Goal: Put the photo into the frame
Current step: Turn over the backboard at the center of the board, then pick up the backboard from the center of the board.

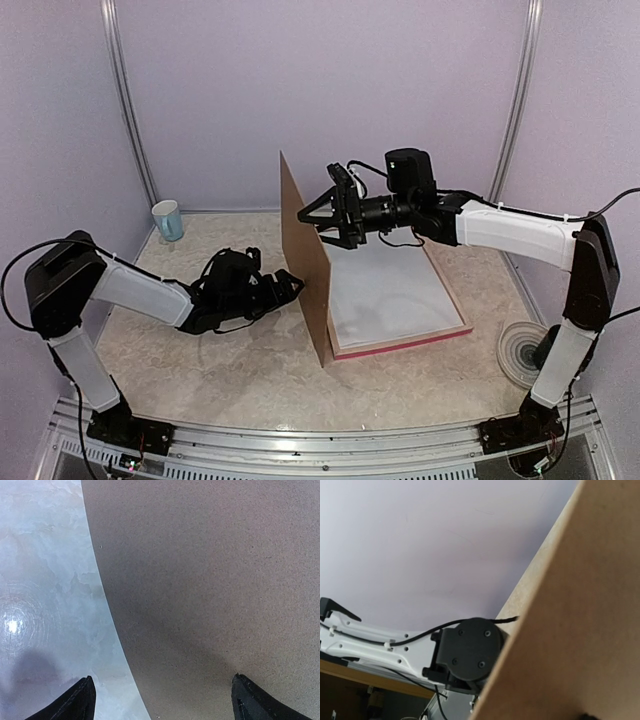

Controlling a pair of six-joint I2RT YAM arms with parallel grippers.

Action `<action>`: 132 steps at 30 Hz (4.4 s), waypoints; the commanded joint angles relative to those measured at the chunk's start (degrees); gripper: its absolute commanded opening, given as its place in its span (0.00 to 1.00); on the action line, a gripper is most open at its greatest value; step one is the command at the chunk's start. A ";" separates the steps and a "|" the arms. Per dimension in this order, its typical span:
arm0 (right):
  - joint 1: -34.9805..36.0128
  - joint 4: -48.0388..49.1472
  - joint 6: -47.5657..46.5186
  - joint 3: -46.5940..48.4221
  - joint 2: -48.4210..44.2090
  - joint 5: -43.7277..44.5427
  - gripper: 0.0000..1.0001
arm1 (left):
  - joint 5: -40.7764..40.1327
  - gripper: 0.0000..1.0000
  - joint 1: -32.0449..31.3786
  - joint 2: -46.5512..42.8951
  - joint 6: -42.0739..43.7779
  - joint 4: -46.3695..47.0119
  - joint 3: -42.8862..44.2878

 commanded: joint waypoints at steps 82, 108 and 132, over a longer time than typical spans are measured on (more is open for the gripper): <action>-0.49 3.80 -0.88 -7.66 -1.74 -0.67 0.86 | 6.14 0.99 2.49 -18.73 0.95 -8.70 13.73; -0.29 5.81 -0.13 -7.61 -0.79 -1.85 0.86 | 6.05 0.99 0.85 -14.60 0.81 -14.91 21.69; 0.00 6.98 0.13 -7.01 -0.33 -4.99 0.95 | 7.54 0.96 1.56 -14.79 1.38 -16.63 21.77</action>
